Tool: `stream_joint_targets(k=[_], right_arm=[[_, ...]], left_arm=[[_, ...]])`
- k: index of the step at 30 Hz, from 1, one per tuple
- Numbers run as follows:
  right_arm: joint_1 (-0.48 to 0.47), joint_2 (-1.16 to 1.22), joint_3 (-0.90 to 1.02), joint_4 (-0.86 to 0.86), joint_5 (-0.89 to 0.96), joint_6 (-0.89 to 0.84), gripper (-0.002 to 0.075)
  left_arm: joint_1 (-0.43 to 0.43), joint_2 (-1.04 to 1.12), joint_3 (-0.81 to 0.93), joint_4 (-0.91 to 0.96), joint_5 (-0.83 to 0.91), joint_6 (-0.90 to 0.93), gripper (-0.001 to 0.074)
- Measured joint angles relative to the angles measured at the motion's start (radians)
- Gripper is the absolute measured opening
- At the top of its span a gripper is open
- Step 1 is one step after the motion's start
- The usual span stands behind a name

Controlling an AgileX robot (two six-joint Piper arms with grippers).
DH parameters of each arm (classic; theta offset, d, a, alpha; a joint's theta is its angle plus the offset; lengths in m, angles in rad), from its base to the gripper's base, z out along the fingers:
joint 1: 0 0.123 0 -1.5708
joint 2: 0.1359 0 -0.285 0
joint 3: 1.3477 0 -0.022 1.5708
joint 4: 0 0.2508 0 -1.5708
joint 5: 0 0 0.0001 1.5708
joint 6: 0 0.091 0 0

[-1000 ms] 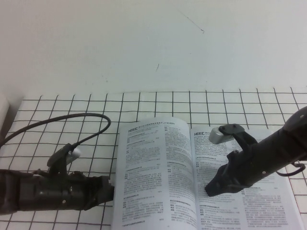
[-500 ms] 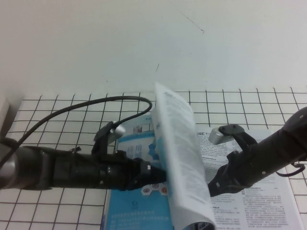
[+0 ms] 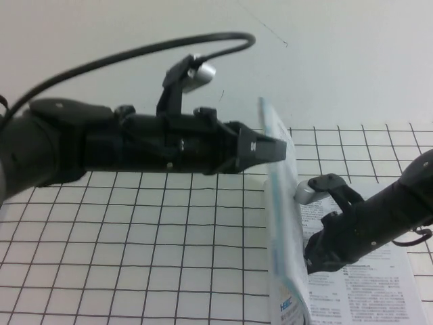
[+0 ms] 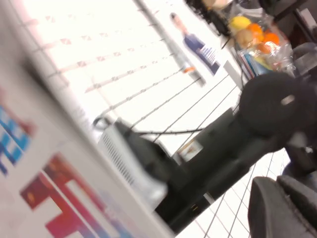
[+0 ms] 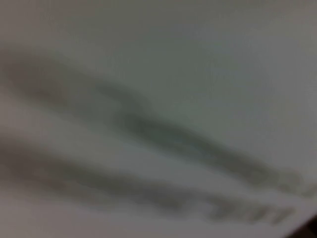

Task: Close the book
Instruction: 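Close the open booklet and leave it lying on the table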

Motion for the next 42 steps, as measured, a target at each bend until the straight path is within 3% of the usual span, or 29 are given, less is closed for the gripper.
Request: stream_joint_targets(k=[11, 21, 28, 35, 42], right_arm=[[-0.118, -0.362, -0.02, -0.065, -0.01, 0.024, -0.0003], [-0.172, -0.846, -0.078, -0.154, 0.076, 0.076, -0.0003], [-0.172, -1.152, -0.076, -0.408, 0.189, 0.25, -0.0003], [-0.174, -1.477, -0.02, -0.741, 0.216, 0.527, -0.0003], [-0.176, -1.71, 0.172, -0.792, 0.222, 0.618, -0.0003]], left_arm=[[-0.001, -0.292, -0.148, 0.434, -0.011, -0.278, -0.0004], [-0.001, -0.516, -0.148, 0.887, 0.146, -0.544, -0.0004], [0.001, -0.658, -0.144, 1.014, 0.267, -0.62, -0.0004], [0.001, -0.871, -0.003, 1.051, 0.285, -0.729, -0.0004], [0.001, -1.096, 0.25, 1.114, 0.146, -0.81, -0.0004]])
